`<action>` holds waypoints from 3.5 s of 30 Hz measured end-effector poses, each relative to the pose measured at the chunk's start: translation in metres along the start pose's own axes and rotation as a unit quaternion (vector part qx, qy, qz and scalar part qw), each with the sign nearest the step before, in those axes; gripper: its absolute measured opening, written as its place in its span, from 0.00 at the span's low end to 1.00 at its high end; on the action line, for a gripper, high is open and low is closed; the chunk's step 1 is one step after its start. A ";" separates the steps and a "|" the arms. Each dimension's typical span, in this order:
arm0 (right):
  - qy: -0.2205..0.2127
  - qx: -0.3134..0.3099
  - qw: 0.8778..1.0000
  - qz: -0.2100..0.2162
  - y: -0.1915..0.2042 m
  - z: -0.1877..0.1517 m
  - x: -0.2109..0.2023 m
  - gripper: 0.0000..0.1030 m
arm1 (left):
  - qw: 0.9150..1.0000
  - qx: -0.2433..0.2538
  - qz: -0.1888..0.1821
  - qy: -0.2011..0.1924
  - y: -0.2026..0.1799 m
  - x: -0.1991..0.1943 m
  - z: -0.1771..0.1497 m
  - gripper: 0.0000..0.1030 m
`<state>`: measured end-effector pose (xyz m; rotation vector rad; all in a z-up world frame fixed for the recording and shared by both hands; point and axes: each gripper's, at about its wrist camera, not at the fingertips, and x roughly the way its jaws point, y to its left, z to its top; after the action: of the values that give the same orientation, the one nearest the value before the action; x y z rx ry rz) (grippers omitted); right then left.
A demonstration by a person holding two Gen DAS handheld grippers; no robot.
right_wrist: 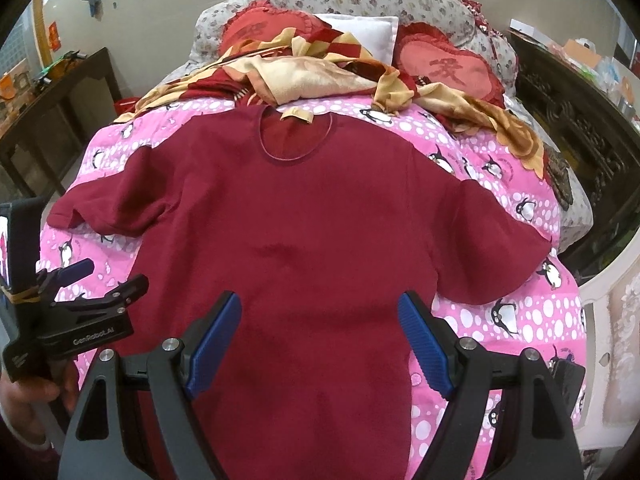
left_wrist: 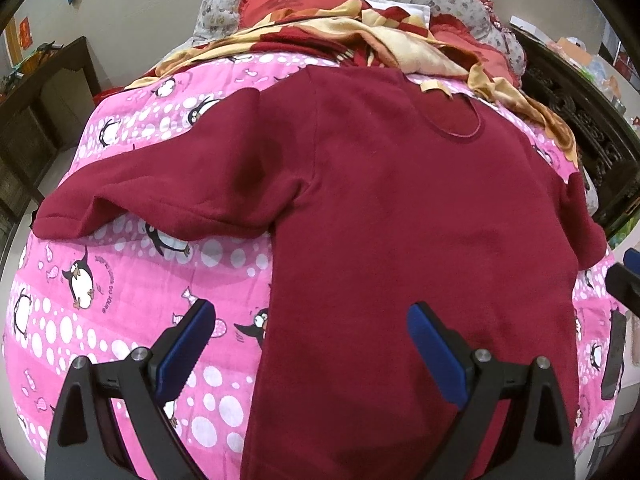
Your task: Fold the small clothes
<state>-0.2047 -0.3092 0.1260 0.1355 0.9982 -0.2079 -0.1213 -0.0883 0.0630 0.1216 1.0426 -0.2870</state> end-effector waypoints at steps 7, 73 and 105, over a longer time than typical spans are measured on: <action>0.002 0.023 1.000 0.004 0.001 0.011 0.029 0.78 | 1.000 -0.027 -0.008 -0.013 0.036 -0.005 0.013 0.96; -0.005 0.026 0.999 0.042 0.033 0.036 0.095 0.78 | 0.960 -0.261 0.053 -0.088 0.277 0.018 0.086 0.09; -0.056 0.150 0.987 0.023 -0.097 0.027 0.063 0.78 | 0.973 0.120 -0.160 -0.112 -0.040 -0.027 0.056 0.89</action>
<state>-0.1722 -0.4158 0.0850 0.4173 0.8456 -0.3210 -0.0990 -0.1350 0.1160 0.1348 0.7967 -0.7041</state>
